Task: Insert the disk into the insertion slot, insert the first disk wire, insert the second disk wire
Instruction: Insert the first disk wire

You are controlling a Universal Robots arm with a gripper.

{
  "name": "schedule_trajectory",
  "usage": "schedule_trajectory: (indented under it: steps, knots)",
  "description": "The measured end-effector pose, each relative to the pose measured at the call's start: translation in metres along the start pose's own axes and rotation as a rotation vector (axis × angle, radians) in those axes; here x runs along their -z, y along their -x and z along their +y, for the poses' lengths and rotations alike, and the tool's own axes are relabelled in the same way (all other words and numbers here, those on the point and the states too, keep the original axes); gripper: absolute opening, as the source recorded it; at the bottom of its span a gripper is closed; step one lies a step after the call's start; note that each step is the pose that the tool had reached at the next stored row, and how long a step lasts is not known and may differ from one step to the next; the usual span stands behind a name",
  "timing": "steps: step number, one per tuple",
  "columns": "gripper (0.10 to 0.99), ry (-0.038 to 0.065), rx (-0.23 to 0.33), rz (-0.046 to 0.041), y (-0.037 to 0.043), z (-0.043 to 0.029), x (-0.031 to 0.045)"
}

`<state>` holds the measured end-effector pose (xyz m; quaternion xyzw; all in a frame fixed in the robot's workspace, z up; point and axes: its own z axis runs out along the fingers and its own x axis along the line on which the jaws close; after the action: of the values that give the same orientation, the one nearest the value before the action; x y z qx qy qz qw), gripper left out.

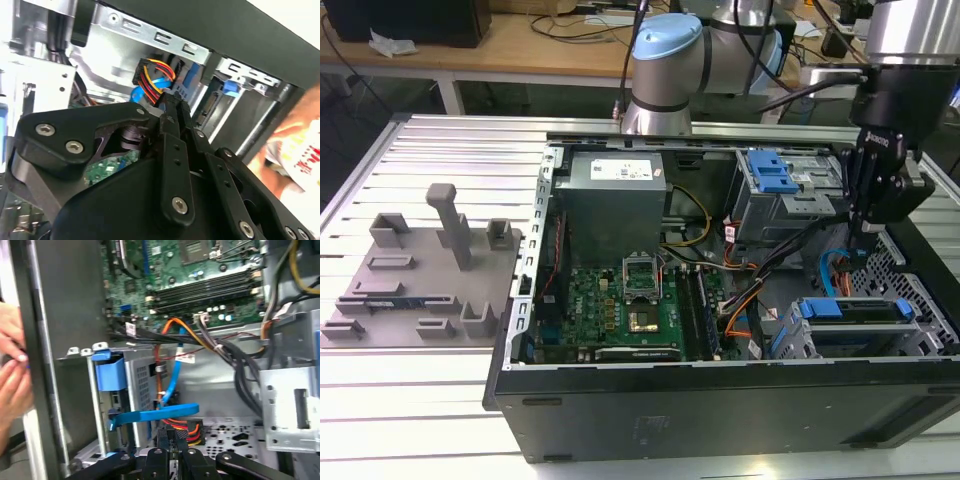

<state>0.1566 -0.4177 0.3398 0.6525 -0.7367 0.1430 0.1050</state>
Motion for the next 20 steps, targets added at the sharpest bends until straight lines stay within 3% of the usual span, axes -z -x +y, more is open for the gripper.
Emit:
schedule_trajectory:
  steps: [4, 8, 9, 13, 14, 16, 18, 19, 20]
  knots:
    - [0.165, 0.002, 0.0, -0.0034, -0.0077, -0.0011, 0.0058]
    - [0.165, 0.003, 0.0, -0.0171, -0.0173, -0.0024, 0.0068]
    - [0.165, 0.004, 0.0, -0.0216, -0.0202, -0.0027, 0.0057]
    - [0.165, 0.008, -0.001, -0.0551, -0.0325, -0.0042, 0.0011]
    - [0.165, 0.01, -0.002, -0.0699, -0.0367, -0.0046, -0.0004]
    - [0.165, 0.015, -0.003, -0.1103, -0.0433, -0.0054, -0.0029]
    - [0.165, 0.019, -0.004, -0.1407, -0.0464, -0.0058, -0.0041]
    - [0.165, 0.024, -0.004, -0.1637, -0.0483, -0.006, -0.0048]
    - [0.165, 0.029, -0.004, -0.1778, -0.0492, -0.006, -0.0052]
